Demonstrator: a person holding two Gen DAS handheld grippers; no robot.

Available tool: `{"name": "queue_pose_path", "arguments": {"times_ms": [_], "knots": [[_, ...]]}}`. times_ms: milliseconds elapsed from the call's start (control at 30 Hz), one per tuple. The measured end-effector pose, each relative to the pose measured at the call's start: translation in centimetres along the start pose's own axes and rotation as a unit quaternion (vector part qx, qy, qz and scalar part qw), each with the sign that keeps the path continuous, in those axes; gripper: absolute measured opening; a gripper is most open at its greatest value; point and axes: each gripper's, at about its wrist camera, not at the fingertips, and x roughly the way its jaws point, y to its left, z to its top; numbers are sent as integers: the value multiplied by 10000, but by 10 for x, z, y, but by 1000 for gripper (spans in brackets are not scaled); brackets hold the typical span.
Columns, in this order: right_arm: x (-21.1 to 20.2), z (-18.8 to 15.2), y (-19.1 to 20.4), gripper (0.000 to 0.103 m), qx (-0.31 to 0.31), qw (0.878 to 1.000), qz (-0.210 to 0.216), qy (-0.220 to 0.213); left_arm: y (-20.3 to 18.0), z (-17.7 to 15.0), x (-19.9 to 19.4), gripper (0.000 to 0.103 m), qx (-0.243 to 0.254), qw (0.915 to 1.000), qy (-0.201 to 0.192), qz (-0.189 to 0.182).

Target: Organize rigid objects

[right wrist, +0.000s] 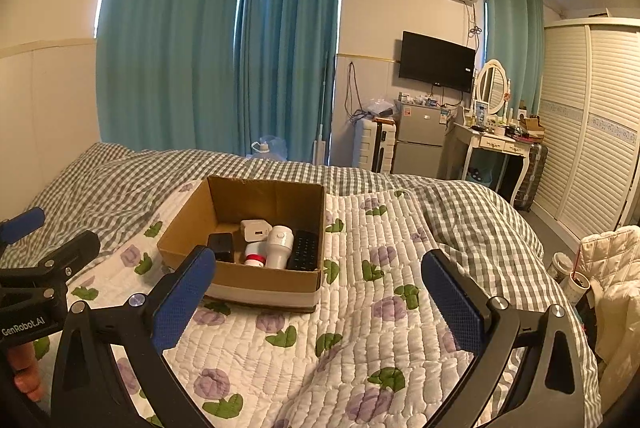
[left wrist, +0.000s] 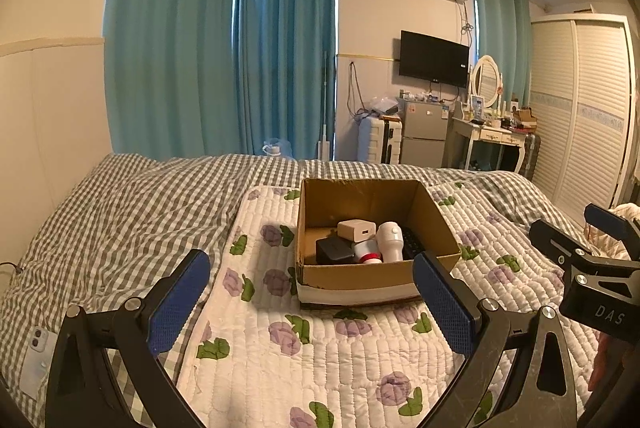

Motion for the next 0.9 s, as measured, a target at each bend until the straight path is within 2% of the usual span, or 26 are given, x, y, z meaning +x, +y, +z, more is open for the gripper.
{"name": "queue_pose_path", "arguments": {"times_ms": [900], "knots": [[3, -2, 2, 103, 38, 9999, 41, 145, 4, -6, 6, 103, 83, 9998, 99, 121]]}}
